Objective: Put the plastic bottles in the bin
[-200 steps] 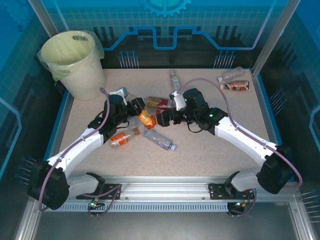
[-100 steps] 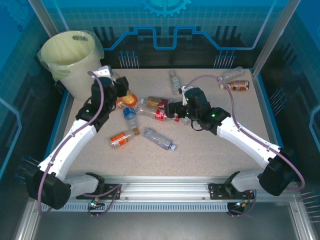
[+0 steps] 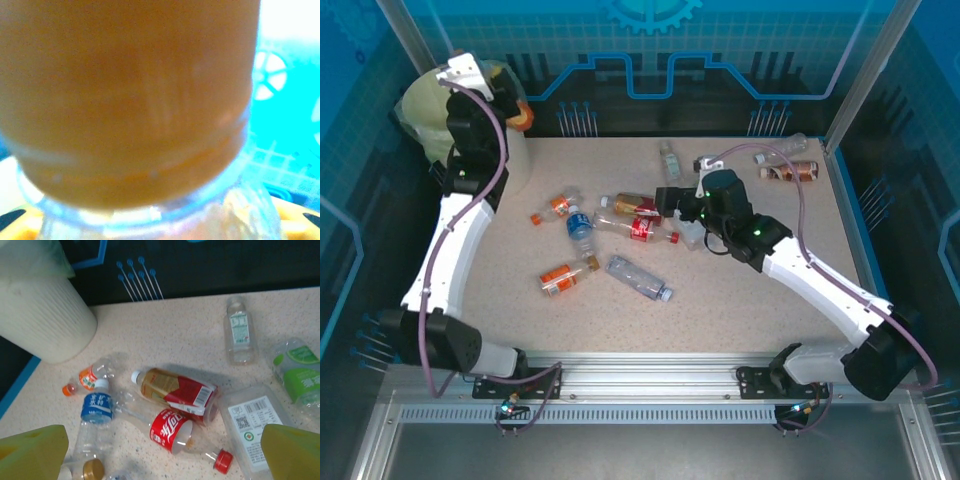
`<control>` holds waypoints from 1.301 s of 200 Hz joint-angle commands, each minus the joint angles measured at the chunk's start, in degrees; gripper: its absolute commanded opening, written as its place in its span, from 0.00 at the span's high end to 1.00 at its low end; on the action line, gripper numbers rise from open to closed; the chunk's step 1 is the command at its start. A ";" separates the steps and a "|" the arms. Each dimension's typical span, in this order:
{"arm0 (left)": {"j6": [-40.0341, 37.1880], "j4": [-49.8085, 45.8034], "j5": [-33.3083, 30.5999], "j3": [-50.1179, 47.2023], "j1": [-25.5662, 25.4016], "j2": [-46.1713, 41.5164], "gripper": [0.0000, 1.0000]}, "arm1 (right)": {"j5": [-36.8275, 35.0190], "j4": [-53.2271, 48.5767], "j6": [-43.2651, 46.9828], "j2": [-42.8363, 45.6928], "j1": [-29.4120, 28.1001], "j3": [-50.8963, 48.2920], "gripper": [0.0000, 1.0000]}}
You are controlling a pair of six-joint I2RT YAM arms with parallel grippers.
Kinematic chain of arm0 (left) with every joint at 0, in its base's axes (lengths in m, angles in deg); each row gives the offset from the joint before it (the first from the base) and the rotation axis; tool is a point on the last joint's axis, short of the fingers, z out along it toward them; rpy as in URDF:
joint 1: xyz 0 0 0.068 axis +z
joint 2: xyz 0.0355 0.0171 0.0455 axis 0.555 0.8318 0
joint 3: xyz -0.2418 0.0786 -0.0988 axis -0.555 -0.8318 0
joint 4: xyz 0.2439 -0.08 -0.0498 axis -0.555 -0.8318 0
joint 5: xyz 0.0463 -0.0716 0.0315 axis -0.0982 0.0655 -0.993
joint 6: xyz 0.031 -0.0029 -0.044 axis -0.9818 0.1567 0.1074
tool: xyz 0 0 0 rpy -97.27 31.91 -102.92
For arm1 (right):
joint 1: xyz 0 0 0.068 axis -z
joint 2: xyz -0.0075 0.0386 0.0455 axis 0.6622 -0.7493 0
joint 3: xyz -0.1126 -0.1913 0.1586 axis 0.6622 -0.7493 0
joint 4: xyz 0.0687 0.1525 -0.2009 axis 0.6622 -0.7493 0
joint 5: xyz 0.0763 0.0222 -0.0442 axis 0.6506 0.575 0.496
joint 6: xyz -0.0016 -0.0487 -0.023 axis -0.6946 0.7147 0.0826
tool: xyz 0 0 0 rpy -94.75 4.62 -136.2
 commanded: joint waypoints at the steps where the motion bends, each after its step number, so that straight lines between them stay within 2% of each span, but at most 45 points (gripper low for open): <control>1: -2.67 5.88 -1.55 6.48 3.10 5.06 0.48 | -1.33 2.35 -1.80 2.52 1.45 -1.64 0.00; 26: -3.73 4.23 0.69 15.19 5.09 12.17 0.47 | -1.50 3.31 -2.69 4.29 2.09 -4.02 0.00; 56: -6.10 1.40 -0.63 23.86 7.30 20.57 0.47 | -1.24 3.05 -2.90 5.40 2.80 -4.86 0.00; 86: -1.90 -5.01 -0.41 30.65 11.59 26.84 0.47 | -1.06 1.51 -2.00 6.30 2.99 -4.81 0.00; 106: 2.79 -9.90 2.60 34.74 14.63 30.28 0.46 | -1.24 1.11 -1.91 6.48 3.17 -5.23 0.00; 122: 5.77 -15.36 9.72 39.51 17.16 33.60 0.43 | -1.18 1.09 -1.99 6.24 3.20 -5.42 0.00; 143: 4.58 -24.62 14.95 48.22 19.06 38.84 0.43 | 0.22 0.32 -1.85 5.52 3.32 -5.21 0.00; 167: -0.86 -30.25 11.48 52.80 19.36 42.03 0.44 | 2.10 -1.85 -2.19 4.21 3.32 -4.89 0.00; 194: -2.37 -30.45 -0.81 52.39 19.54 42.94 0.43 | 4.78 -2.63 -3.03 2.57 3.32 -5.20 0.00; 240: -2.73 -34.05 -1.37 53.86 19.82 45.97 0.35 | 6.61 -5.98 -2.60 0.37 3.30 -4.19 0.00; 260: 0.08 -35.54 -4.61 53.87 19.80 46.34 0.33 | 6.17 -5.39 -2.68 0.33 3.32 -4.19 0.00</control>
